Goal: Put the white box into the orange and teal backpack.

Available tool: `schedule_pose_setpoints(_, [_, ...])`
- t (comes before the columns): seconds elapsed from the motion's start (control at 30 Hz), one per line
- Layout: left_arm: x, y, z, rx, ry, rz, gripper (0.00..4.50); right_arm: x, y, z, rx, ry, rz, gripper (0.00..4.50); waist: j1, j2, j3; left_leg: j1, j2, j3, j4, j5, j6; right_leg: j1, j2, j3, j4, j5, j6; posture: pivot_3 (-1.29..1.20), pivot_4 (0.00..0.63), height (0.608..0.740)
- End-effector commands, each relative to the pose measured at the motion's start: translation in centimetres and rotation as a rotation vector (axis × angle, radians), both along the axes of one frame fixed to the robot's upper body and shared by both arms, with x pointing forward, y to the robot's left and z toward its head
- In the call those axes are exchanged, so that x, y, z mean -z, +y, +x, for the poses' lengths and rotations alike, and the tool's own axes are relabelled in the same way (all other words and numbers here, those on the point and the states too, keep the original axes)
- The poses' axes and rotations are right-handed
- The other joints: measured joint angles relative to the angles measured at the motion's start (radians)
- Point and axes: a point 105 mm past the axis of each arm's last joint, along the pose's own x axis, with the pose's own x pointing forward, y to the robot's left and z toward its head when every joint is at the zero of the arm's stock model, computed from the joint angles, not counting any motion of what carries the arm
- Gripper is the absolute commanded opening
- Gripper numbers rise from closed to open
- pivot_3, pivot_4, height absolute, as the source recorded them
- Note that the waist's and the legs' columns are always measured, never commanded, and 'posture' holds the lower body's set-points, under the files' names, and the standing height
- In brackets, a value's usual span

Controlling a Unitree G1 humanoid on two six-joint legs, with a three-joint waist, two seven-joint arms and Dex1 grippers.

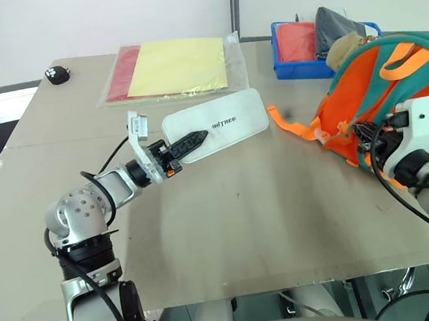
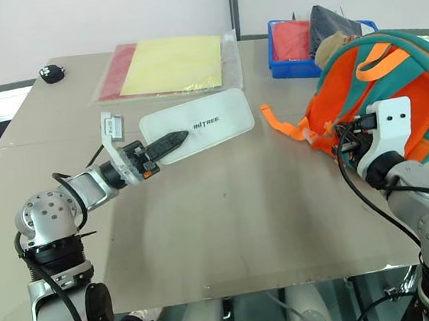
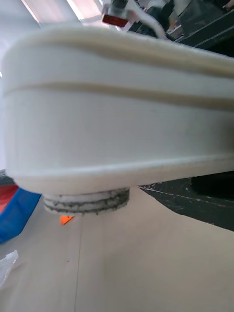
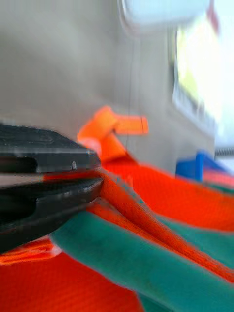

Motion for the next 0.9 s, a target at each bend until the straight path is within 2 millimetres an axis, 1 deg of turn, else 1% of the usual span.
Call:
schedule_pose_setpoints(0.03, [-1.8, -0.3, 0.1, 0.029, -0.073, -0.014, 1.03, -2.6, 0.5, -2.1, -0.041, -0.107, 0.004, 1.92, 0.001, 0.000, 0.000, 0.000, 0.000, 0.000, 0.000, 0.000, 0.000, 0.000, 0.000, 0.000, 0.000, 0.000, 0.000, 0.00, 0.150, 0.740])
schedule_pose_setpoints(0.1, [-1.8, -0.3, 0.3, 0.034, -0.070, -0.015, 1.03, -3.0, 0.3, -2.8, -0.036, -0.122, 0.017, 2.82, 0.001, 0.000, 0.000, 0.000, 0.000, 0.000, 0.000, 0.000, 0.000, 0.000, 0.000, 0.000, 0.000, 0.000, 0.000, 0.00, 0.150, 0.740])
schedule_pose_setpoints(0.2, [-1.8, -0.5, 0.6, 0.045, -0.068, -0.017, 1.03, -3.4, -0.5, -3.7, -0.002, -0.122, 0.025, 4.24, 0.004, 0.000, 0.000, 0.000, 0.000, 0.000, 0.000, 0.000, 0.000, 0.000, 0.000, 0.000, 0.000, 0.000, 0.000, 0.00, 0.150, 0.740])
schedule_pose_setpoints(0.23, [-1.8, -0.6, 0.7, 0.049, -0.068, -0.017, 1.03, -3.5, -0.8, -4.0, 0.007, -0.120, 0.026, 4.47, 0.004, 0.000, 0.000, 0.000, 0.000, 0.000, 0.000, 0.000, 0.000, 0.000, 0.000, 0.000, 0.000, 0.000, 0.000, 0.00, 0.150, 0.740])
schedule_pose_setpoints(0.33, [-1.9, -0.9, 0.9, 0.070, -0.068, -0.016, 1.03, -3.5, -2.2, -5.2, 0.057, -0.083, 0.015, 4.47, 0.005, 0.000, 0.000, 0.000, 0.000, 0.000, 0.000, 0.000, 0.000, 0.000, 0.000, 0.000, 0.000, 0.000, 0.000, 0.00, 0.150, 0.740])
schedule_pose_setpoints(0.4, [-2.0, -0.9, 1.0, 0.072, -0.071, -0.017, 1.03, -3.0, -2.4, -5.9, 0.051, -0.033, 0.031, 4.47, 0.005, 0.000, 0.000, -0.001, 0.000, 0.000, 0.000, 0.000, 0.000, 0.001, -0.001, 0.000, -0.001, 0.000, 0.000, 0.00, 0.150, 0.740])
schedule_pose_setpoints(0.47, [-2.0, -0.8, 1.1, 0.074, -0.072, -0.016, 1.03, -2.8, -2.9, -5.9, 0.075, -0.011, 0.034, 4.47, -0.001, -0.001, 0.000, 0.000, 0.000, 0.000, 0.000, 0.000, 0.000, 0.001, 0.000, 0.000, -0.001, 0.000, 0.000, 0.00, 0.150, 0.740])
schedule_pose_setpoints(0.6, [-1.9, -0.8, 0.8, 0.076, -0.074, -0.013, 1.03, -2.9, -4.1, -4.0, 0.167, -0.025, 0.038, 4.47, -0.007, -0.001, 0.000, 0.001, 0.000, 0.001, 0.000, 0.000, 0.000, 0.001, 0.000, 0.001, 0.000, 0.000, 0.000, 0.00, 0.150, 0.740])
schedule_pose_setpoints(0.73, [-2.0, -0.6, 0.6, 0.062, -0.081, -0.015, 1.03, -3.5, -3.9, -1.7, 0.168, -0.074, 0.088, 4.47, -0.003, -0.001, 0.000, 0.002, 0.000, 0.001, 0.001, 0.000, 0.000, 0.002, 0.000, 0.001, 0.000, -0.002, -0.003, 0.00, 0.150, 0.740])
schedule_pose_setpoints(0.87, [-2.0, -0.5, 0.3, 0.048, -0.085, -0.014, 1.03, -3.4, -3.5, 0.4, 0.157, -0.086, 0.102, 4.47, 0.001, 0.000, 0.001, 0.000, 0.000, 0.001, 0.001, 0.000, 0.000, 0.001, 0.000, 0.002, 0.000, 0.000, 0.000, 0.00, 0.150, 0.740])
schedule_pose_setpoints(0.9, [-2.0, -0.4, 0.2, 0.043, -0.086, -0.014, 1.03, -3.4, -3.6, 0.9, 0.163, -0.088, 0.095, 4.23, 0.002, 0.000, 0.001, 0.000, 0.000, 0.000, 0.001, 0.000, 0.000, 0.001, 0.000, 0.001, -0.001, 0.000, 0.000, 0.00, 0.150, 0.740])
